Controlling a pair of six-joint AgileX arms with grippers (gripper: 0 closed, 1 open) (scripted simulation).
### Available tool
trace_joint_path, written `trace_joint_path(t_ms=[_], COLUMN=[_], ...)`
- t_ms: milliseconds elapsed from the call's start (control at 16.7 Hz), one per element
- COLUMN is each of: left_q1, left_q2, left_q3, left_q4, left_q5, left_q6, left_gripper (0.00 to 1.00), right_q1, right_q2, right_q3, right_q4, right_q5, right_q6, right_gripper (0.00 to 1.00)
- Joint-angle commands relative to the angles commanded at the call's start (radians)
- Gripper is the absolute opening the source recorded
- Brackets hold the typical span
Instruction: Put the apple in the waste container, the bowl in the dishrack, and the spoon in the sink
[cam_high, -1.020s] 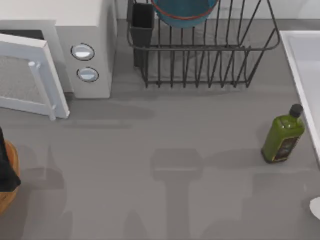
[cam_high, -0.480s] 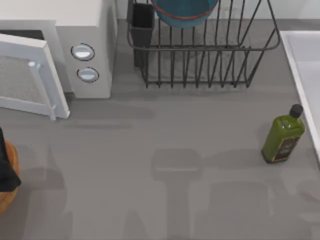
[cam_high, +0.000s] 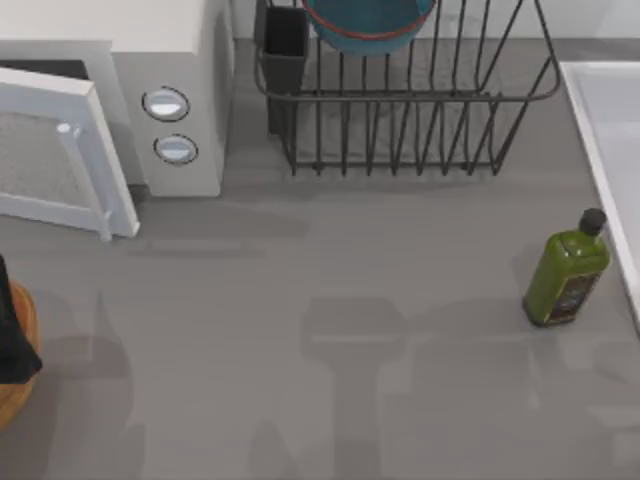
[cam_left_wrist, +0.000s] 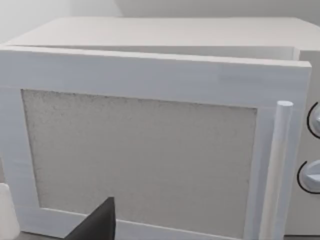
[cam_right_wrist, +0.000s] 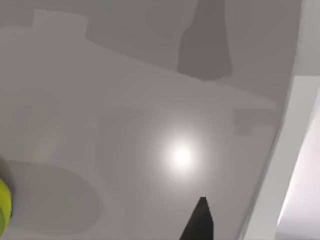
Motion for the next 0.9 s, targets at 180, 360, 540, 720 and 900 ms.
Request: trace_joint_path(t_ms=[180,360,540,720,900], left_q1=[0.0,0.0,0.0,0.0,0.0], left_q2=[0.0,0.0,0.0,0.0,0.0], left_q3=[0.0,0.0,0.0,0.0,0.0], left_q4=[0.0,0.0,0.0,0.0,0.0], left_q5=[0.0,0.0,0.0,0.0,0.0], left_q6=[0.0,0.0,0.0,0.0,0.0], left_gripper=[1.0,1.0,1.0,1.0,1.0], right_q1=[0.002,0.005,0.007,0.01,0.013], right_q2=[0.125,0.287,0.469,0.66,0.845], right_q3=[0.167,0.388,0.643,0.915,1.185], right_q4=[-0.059,-0.134,-0.216,-0.299,-0.377], right_q5=[0.002,0.003,0.004,0.005,0.005], right_q6=[-0.012,-0.023,-0.028,-0.025,-0.013], right_gripper=[0.0,0.0,0.0,0.0,0.0])
